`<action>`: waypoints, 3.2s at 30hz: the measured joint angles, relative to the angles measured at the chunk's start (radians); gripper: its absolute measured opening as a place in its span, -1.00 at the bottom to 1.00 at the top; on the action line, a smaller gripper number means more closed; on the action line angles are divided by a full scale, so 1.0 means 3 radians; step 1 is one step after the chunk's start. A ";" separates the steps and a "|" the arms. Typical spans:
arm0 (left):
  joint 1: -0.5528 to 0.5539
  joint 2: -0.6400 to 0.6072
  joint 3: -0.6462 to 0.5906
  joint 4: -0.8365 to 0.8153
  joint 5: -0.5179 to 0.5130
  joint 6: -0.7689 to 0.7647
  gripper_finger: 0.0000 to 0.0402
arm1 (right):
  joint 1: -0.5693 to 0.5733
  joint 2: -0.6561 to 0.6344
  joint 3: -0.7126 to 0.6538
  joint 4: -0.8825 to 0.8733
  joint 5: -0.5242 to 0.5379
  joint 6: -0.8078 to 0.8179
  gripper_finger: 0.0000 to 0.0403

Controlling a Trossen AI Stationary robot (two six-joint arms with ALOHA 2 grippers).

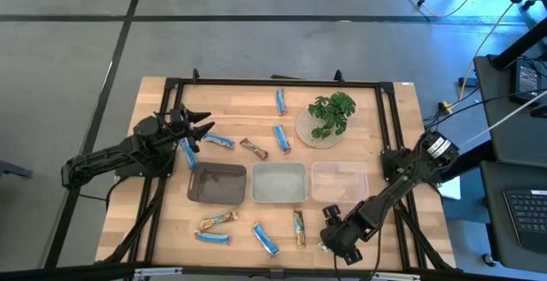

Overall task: Pick and place Granola Bars by type
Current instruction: Put the orange granola bar into the transparent bin, then put the blue granola bar into the black bin

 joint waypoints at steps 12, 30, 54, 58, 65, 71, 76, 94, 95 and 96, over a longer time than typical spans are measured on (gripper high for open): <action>-0.0001 0.0001 0.0000 0.0000 0.0001 0.0003 -0.02 | -0.0008 0.0070 0.0003 -0.0034 0.0039 -0.0008 -0.38; 0.0000 0.0001 0.0000 0.0000 0.0006 -0.0057 -0.02 | -0.0004 0.0045 0.0402 -0.0562 0.0081 0.0254 -0.58; 0.0000 0.0001 0.0000 -0.0001 0.0009 -0.0242 -0.02 | -0.0076 0.0034 0.1175 -0.3406 0.2064 0.0841 -0.58; -0.0001 0.0001 0.0000 0.0000 0.0009 -0.0242 -0.02 | -0.0120 0.0036 0.0969 -0.3305 0.2082 0.0813 -0.58; -0.0001 0.0001 0.0000 0.0000 0.0009 -0.0242 -0.02 | -0.0143 0.0036 0.0677 -0.2972 0.2098 0.0748 -0.58; -0.0001 -0.0001 0.0000 0.0000 0.0013 -0.0240 -0.02 | -0.0145 0.0036 0.0532 -0.2846 0.2081 0.0708 -0.57; 0.0000 0.0000 0.0000 -0.0001 0.0017 -0.0239 -0.02 | -0.0180 0.0036 0.0532 -0.2822 0.1894 0.0811 -0.44; -0.0001 -0.0001 0.0000 -0.0001 0.0022 -0.0234 -0.02 | -0.0231 -0.0515 0.0735 -0.3294 0.1857 0.0975 -0.17; -0.0001 0.0001 0.0000 0.0000 0.0022 -0.0233 -0.02 | -0.0231 -0.0669 0.0668 -0.3154 0.1803 0.0990 -0.17; 0.0000 -0.0001 0.0000 0.0000 0.0021 -0.0234 -0.02 | -0.0231 -0.0829 0.0578 -0.2978 0.1769 0.0961 -0.17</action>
